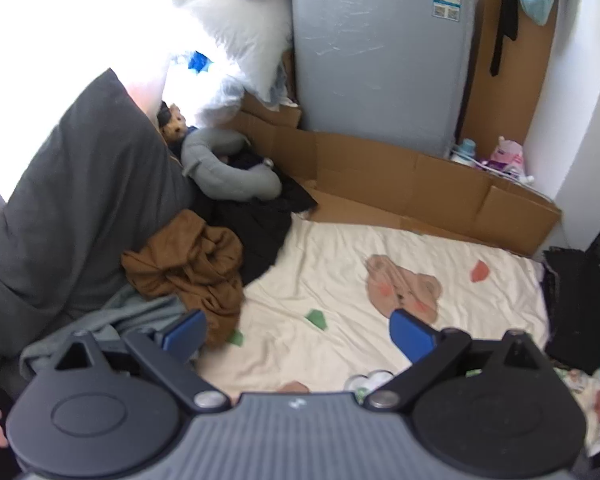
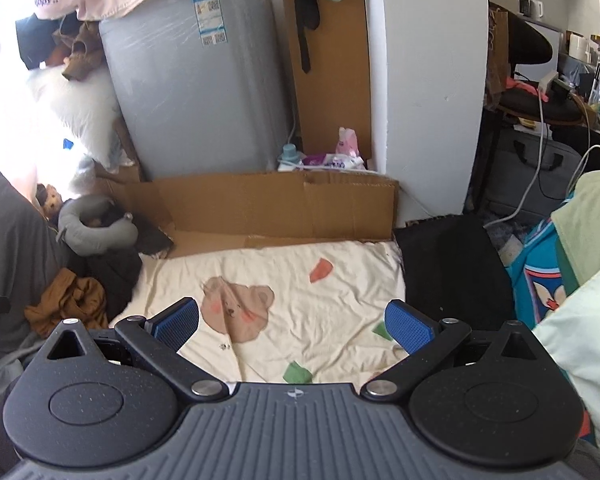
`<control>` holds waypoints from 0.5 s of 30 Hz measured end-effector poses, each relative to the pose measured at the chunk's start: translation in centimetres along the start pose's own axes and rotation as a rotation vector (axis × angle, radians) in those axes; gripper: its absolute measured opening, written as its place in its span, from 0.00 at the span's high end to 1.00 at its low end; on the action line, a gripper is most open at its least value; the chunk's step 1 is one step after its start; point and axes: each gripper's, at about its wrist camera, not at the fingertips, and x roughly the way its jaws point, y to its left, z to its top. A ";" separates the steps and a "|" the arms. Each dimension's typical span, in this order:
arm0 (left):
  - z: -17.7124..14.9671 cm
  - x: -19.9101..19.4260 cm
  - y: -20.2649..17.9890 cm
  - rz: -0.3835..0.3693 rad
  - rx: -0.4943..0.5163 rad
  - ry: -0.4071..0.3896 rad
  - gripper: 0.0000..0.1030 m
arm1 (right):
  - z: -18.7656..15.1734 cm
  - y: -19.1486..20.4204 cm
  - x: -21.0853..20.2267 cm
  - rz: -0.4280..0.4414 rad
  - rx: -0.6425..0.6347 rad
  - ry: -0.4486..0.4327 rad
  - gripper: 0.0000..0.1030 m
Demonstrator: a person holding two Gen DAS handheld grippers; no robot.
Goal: Fold clothes
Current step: 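Move the left tool toward the brown t-shirt in the clothes pile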
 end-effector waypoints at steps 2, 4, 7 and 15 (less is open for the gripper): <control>0.1 0.4 0.8 -0.013 -0.005 -0.009 0.04 | -0.3 0.0 0.5 0.001 0.014 -0.017 0.01; 0.2 1.1 1.9 -0.037 -0.034 0.004 0.04 | -0.6 -0.1 1.2 0.028 0.035 -0.023 0.01; 0.3 2.2 3.6 -0.033 -0.081 0.011 0.05 | -1.1 0.3 2.5 0.045 0.043 -0.011 0.01; 0.6 3.8 6.5 -0.054 -0.162 0.013 0.05 | -1.9 1.5 4.9 0.063 0.029 -0.012 0.01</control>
